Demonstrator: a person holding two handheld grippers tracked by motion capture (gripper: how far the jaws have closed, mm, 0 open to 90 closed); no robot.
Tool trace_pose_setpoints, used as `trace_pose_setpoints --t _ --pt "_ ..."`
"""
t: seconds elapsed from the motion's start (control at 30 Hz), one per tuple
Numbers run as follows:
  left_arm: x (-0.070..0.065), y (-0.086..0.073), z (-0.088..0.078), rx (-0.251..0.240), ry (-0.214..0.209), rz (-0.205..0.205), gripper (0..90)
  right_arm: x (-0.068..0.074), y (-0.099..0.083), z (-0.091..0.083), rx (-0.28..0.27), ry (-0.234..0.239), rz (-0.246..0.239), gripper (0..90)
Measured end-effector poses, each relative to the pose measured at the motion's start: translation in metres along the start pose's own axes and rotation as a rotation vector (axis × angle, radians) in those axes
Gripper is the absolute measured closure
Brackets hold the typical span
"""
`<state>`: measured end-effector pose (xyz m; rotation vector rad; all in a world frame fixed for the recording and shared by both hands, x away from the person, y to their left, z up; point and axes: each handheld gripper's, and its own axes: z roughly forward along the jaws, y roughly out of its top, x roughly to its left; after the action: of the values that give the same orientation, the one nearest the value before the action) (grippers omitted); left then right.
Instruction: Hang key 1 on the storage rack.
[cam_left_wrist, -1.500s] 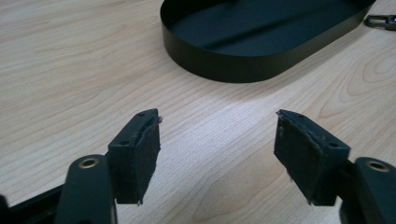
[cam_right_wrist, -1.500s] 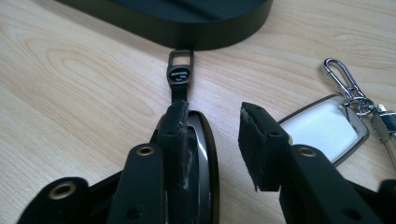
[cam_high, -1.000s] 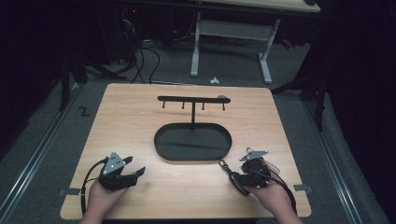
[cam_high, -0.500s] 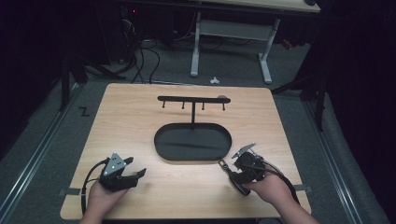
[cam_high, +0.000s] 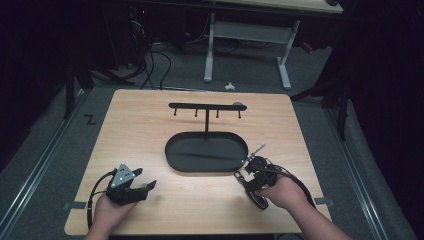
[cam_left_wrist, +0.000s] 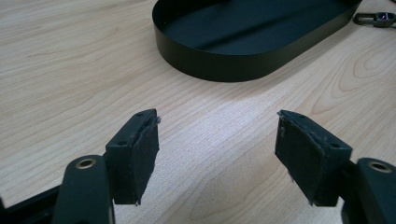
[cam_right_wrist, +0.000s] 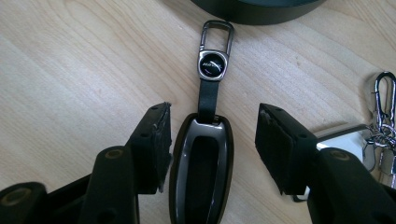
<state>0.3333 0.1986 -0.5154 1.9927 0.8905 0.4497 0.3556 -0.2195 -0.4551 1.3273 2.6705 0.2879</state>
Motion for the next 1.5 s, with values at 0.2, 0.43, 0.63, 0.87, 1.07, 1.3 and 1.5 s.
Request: trace_pose_setpoints --t 0.2,0.43,0.63,0.87,1.07,1.3,1.5 --pt "-0.001 0.0 0.0 0.005 -0.006 0.003 30.8 -0.003 0.009 0.01 0.052 0.023 0.01 48.7" --pt "0.0 0.003 0.0 0.001 0.001 -0.018 29.3 -0.002 0.021 0.018 0.089 0.033 0.008 54.5" --pt "0.001 0.003 -0.001 -0.007 0.016 -0.026 28.7 -0.008 0.028 0.027 0.129 0.053 0.011 60.6" --pt "0.0 0.003 -0.002 -0.004 0.02 -0.008 28.5 -0.008 0.03 0.036 0.162 0.057 0.009 67.7" --pt "0.0 0.003 -0.001 -0.004 0.018 -0.006 28.4 -0.006 0.032 0.042 0.2 0.047 -0.017 75.3" --pt "0.0 0.002 -0.002 -0.004 0.005 -0.008 28.5 -0.005 0.034 0.043 0.221 0.05 -0.054 79.7" --pt "-0.003 0.002 -0.001 0.008 -0.008 0.0 28.8 -0.003 0.031 0.041 0.205 0.045 -0.07 80.3"
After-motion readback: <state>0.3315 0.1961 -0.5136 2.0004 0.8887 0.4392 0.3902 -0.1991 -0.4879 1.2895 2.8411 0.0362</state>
